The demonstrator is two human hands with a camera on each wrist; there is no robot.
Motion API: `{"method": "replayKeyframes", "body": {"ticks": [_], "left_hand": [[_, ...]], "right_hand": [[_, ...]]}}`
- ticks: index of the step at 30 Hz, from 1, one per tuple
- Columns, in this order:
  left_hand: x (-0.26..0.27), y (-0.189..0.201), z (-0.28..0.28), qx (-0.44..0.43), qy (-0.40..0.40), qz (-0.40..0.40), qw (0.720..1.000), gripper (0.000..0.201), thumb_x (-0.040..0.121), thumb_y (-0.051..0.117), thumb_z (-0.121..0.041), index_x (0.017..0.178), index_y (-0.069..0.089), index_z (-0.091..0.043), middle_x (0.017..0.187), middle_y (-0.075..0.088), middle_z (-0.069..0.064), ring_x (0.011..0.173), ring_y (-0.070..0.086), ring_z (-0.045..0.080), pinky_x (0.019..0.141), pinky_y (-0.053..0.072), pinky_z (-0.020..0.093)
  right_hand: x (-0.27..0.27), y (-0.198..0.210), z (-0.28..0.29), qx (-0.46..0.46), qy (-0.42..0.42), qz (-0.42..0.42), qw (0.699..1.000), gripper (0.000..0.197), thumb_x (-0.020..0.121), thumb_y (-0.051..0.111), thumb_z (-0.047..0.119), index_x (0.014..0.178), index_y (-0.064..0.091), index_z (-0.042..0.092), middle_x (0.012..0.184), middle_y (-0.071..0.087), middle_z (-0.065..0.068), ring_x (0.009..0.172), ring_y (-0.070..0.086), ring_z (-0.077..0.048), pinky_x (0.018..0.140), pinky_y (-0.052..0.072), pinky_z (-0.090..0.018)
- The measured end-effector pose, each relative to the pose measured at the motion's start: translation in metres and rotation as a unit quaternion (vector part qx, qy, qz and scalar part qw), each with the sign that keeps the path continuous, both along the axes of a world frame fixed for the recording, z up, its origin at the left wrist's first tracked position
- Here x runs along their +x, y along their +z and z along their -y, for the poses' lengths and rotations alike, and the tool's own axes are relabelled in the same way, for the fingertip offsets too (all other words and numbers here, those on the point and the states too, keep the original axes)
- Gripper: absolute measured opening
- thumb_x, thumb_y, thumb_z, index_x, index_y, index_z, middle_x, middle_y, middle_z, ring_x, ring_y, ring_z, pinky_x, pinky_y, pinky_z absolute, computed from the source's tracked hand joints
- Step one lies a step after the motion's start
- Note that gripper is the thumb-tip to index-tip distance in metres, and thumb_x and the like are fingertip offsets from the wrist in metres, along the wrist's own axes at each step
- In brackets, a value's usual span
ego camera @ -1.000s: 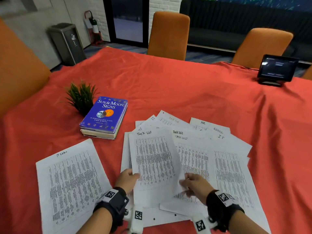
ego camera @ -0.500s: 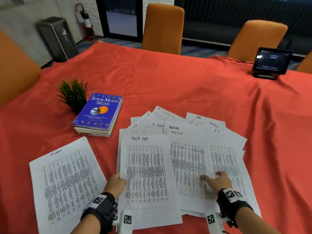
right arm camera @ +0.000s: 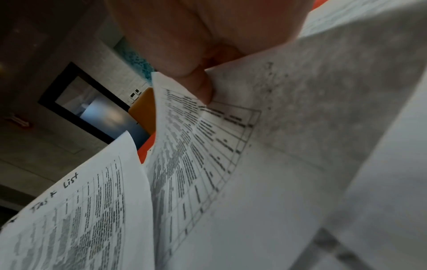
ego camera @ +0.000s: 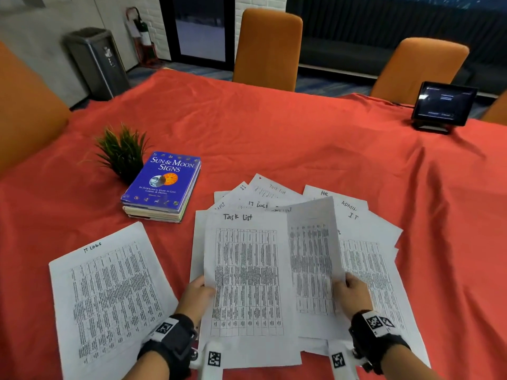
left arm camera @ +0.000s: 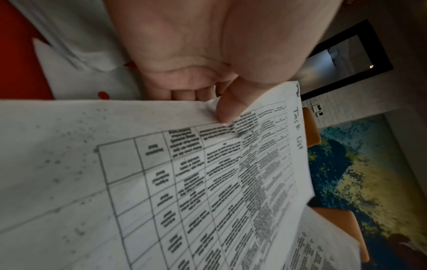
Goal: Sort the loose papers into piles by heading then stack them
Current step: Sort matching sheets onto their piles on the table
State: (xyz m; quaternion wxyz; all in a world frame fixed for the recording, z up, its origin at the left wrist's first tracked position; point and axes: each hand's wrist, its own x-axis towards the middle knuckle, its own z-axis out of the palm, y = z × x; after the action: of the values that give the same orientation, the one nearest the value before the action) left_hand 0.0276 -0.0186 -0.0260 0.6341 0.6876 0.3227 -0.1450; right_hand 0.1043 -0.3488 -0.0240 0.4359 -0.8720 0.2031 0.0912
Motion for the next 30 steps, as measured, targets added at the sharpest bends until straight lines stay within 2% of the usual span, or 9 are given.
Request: {"method": "replayKeyframes", "body": {"ticks": [3, 5, 8, 10, 15, 18, 21, 27, 30], "left_hand": [[0.003, -0.007, -0.002, -0.023, 0.024, 0.004, 0.999, 0.027, 0.085, 0.047, 0.003, 0.098, 0.069, -0.006, 0.101, 0.074, 0.011, 0.102, 0.065, 0.033, 0.099, 0.047, 0.051], [0.006, -0.011, -0.003, -0.037, 0.042, -0.006, 0.998, 0.03, 0.086, 0.047, 0.003, 0.098, 0.07, -0.012, 0.101, 0.074, 0.009, 0.103, 0.066, 0.03, 0.099, 0.047, 0.051], [0.006, -0.015, 0.0, -0.042, 0.056, -0.019, 0.997, 0.029, 0.087, 0.048, 0.003, 0.099, 0.068, -0.014, 0.103, 0.073, 0.011, 0.103, 0.065, 0.033, 0.098, 0.048, 0.054], [0.005, -0.015, 0.002, -0.024, 0.036, -0.022, 0.999, 0.033, 0.086, 0.048, 0.006, 0.106, 0.066, -0.013, 0.103, 0.072, 0.011, 0.101, 0.066, 0.034, 0.095, 0.05, 0.053], [-0.002, -0.009, 0.004, 0.041, -0.023, -0.023, 0.999, 0.036, 0.087, 0.047, 0.009, 0.109, 0.054, -0.018, 0.095, 0.065, -0.004, 0.078, 0.061, 0.014, 0.069, 0.049, 0.024], [-0.004, -0.012, 0.002, 0.059, -0.036, -0.016, 0.997, 0.035, 0.087, 0.053, 0.002, 0.116, 0.056, -0.017, 0.103, 0.067, -0.004, 0.089, 0.064, 0.017, 0.081, 0.052, 0.03], [-0.006, -0.017, 0.005, 0.082, -0.019, -0.002, 0.996, 0.031, 0.09, 0.057, -0.011, 0.12, 0.057, -0.016, 0.117, 0.065, -0.001, 0.106, 0.062, 0.02, 0.101, 0.046, 0.037], [-0.005, -0.019, 0.002, 0.093, 0.055, 0.016, 0.994, 0.041, 0.087, 0.058, 0.004, 0.122, 0.046, -0.014, 0.113, 0.062, 0.003, 0.089, 0.062, 0.016, 0.072, 0.047, 0.023], [-0.004, -0.018, -0.005, 0.07, 0.076, 0.015, 0.995, 0.053, 0.085, 0.056, 0.009, 0.133, 0.044, -0.01, 0.121, 0.063, 0.008, 0.099, 0.062, 0.022, 0.08, 0.048, 0.027]], "right_hand": [[-0.01, -0.005, -0.002, 0.067, 0.01, 0.001, 0.998, 0.042, 0.089, 0.055, 0.035, 0.082, 0.061, -0.006, 0.066, 0.06, -0.02, 0.062, 0.052, -0.021, 0.061, 0.043, -0.034], [-0.017, -0.006, -0.009, 0.108, 0.025, -0.034, 0.993, 0.05, 0.078, 0.057, 0.042, 0.085, 0.06, -0.007, 0.067, 0.059, -0.015, 0.063, 0.053, -0.02, 0.062, 0.044, -0.034], [-0.027, 0.004, -0.028, 0.188, 0.081, -0.099, 0.974, 0.022, 0.088, 0.055, 0.015, 0.09, 0.067, -0.003, 0.072, 0.069, -0.014, 0.064, 0.062, -0.027, 0.06, 0.053, -0.033], [-0.03, 0.007, -0.041, 0.214, 0.113, -0.118, 0.963, 0.02, 0.09, 0.05, 0.006, 0.094, 0.069, -0.001, 0.084, 0.074, -0.02, 0.075, 0.07, -0.032, 0.07, 0.058, -0.041], [-0.031, 0.008, -0.064, 0.215, 0.166, -0.146, 0.951, 0.025, 0.087, 0.052, 0.013, 0.096, 0.064, -0.007, 0.093, 0.07, -0.027, 0.078, 0.069, -0.038, 0.08, 0.056, -0.05], [-0.031, 0.007, -0.068, 0.222, 0.176, -0.159, 0.946, 0.024, 0.088, 0.049, 0.01, 0.096, 0.07, 0.001, 0.092, 0.074, -0.02, 0.087, 0.07, -0.039, 0.082, 0.058, -0.048], [-0.031, 0.009, -0.069, 0.211, 0.192, -0.173, 0.943, 0.028, 0.091, 0.047, 0.008, 0.094, 0.074, 0.01, 0.087, 0.076, -0.008, 0.08, 0.073, -0.024, 0.078, 0.059, -0.037], [-0.026, -0.002, -0.066, 0.105, 0.134, -0.103, 0.98, 0.02, 0.091, 0.056, 0.018, 0.11, 0.064, 0.014, 0.089, 0.073, -0.005, 0.08, 0.072, -0.027, 0.079, 0.059, -0.041], [-0.017, -0.003, -0.06, 0.002, 0.074, -0.054, 0.996, 0.033, 0.089, 0.061, 0.023, 0.12, 0.053, 0.015, 0.091, 0.065, -0.003, 0.078, 0.064, -0.019, 0.068, 0.05, -0.028]]}}
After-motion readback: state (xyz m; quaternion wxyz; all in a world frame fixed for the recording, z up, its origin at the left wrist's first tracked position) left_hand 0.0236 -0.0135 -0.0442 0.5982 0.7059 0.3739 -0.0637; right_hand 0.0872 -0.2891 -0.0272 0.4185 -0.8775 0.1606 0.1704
